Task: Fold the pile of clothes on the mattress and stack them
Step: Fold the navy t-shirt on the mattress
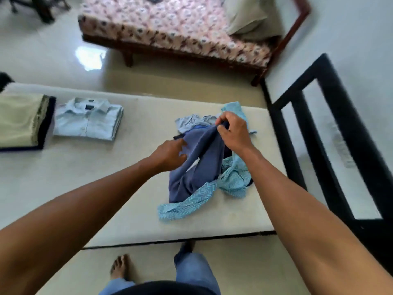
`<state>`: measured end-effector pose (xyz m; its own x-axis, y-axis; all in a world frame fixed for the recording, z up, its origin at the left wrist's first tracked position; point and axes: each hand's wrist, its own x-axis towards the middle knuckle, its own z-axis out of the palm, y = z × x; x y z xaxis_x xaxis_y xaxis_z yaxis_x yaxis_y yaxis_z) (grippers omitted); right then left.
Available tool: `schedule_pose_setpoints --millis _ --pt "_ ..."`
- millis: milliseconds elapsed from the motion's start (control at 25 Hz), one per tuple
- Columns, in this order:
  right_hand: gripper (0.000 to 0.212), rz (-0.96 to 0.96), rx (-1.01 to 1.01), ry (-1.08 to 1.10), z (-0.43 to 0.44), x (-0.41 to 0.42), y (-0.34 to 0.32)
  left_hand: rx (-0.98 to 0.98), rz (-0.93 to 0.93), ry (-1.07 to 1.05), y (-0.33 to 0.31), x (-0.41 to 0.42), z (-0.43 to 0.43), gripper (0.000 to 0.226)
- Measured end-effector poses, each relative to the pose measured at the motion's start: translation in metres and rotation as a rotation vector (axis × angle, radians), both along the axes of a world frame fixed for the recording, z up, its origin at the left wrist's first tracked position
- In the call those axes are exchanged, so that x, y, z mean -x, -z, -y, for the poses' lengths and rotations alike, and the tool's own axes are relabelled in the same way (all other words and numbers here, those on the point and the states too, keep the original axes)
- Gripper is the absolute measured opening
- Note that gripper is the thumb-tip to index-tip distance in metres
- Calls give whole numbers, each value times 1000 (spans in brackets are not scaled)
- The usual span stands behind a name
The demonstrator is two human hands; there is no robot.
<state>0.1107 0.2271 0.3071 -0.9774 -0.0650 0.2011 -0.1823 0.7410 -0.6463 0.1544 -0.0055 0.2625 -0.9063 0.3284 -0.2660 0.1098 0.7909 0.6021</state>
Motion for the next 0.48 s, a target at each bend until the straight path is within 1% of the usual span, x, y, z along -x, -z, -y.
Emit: schedule_pose_setpoints --millis 80,200,360,400,480 --pt "13 -126 93 91 21 -22 -60 -91 -120 13 -49 -4 12 42" --pt "11 -248 199 147 53 -53 -134 -179 -301 46 -120 -5 26 49" --pt "13 -329 368 151 93 -79 -207 -254 -490 -34 -189 -9 40 65" --pt "11 -343 393 129 99 -83 -222 -251 -537 -59 -205 -14 47 62" --pt "5 -375 412 78 106 -91 -250 -236 -656 -90 -227 -26 60 40"
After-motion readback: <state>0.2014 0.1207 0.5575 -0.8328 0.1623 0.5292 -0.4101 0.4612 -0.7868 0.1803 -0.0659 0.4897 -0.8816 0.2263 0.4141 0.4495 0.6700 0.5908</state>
